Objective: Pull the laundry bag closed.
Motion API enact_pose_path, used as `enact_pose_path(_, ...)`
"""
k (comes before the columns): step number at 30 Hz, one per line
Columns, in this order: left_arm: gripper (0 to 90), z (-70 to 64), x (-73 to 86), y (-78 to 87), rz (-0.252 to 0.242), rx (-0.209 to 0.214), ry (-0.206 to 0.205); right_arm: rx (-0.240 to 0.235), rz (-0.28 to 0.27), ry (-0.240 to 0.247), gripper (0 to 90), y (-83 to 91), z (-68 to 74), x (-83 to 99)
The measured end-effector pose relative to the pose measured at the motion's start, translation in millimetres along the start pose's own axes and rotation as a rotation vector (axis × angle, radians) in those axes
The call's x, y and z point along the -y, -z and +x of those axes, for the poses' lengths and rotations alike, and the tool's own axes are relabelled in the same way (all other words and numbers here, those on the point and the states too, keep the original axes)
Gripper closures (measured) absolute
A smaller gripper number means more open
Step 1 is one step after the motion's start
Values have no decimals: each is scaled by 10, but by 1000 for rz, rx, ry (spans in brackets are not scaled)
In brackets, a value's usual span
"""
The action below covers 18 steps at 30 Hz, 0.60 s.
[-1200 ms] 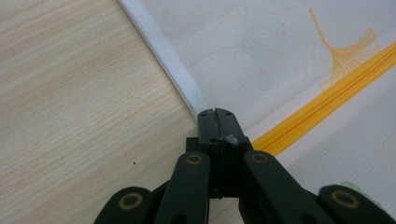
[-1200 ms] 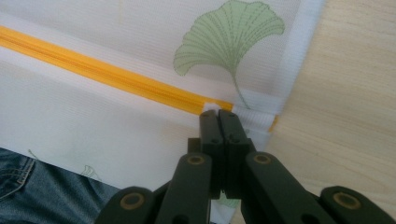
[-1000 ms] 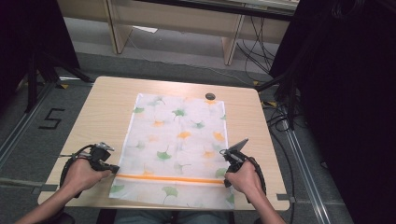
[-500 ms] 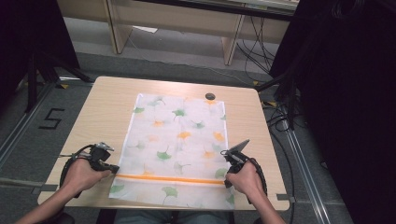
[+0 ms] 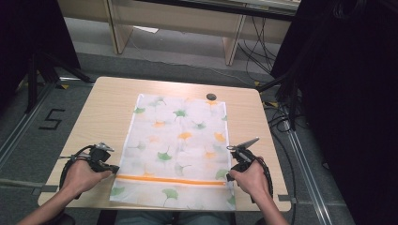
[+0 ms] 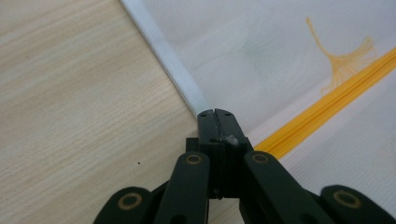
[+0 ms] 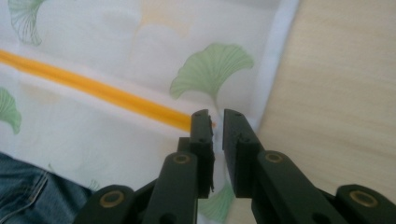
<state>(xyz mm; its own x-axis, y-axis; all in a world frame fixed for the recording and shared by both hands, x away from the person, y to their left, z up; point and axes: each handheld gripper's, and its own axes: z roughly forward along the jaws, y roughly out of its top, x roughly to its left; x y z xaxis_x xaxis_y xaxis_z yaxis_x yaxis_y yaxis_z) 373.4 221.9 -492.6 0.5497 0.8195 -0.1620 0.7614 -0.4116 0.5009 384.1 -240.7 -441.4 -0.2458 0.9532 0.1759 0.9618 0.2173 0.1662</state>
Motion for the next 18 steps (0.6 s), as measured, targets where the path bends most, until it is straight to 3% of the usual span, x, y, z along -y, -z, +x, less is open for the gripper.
enact_pose_path(1,895,-5,-5,26,-27,1,22,-7,-24,18,818,-9,-22,-8)
enact_pose_path(4,882,-12,-11,59,-62,11,31,-28,-23,12,811,-12,-32,-16)
enact_pose_path(5,856,-15,-11,61,-73,9,35,26,-37,9,808,-48,-49,-17)
enact_pose_path(6,849,-17,-12,68,-82,14,42,27,-38,8,805,-53,-51,-17)
enact_pose_path(7,838,-17,-14,83,-100,8,43,-11,-51,7,798,-68,-47,-13)
enact_pose_path(14,797,7,-18,124,-141,-1,58,-46,-89,-15,772,-88,-80,7)
enact_pose_path(15,781,11,-25,128,-147,6,68,-60,-72,-130,767,-72,-7,16)
enact_pose_path(16,777,11,-25,128,-147,6,68,-60,-72,-130,767,-72,-7,16)
enact_pose_path(17,777,11,-28,128,-148,7,70,-59,-85,-72,766,-71,-56,14)
enact_pose_path(18,776,15,-30,133,-147,5,67,-58,-86,-49,765,-68,-74,10)
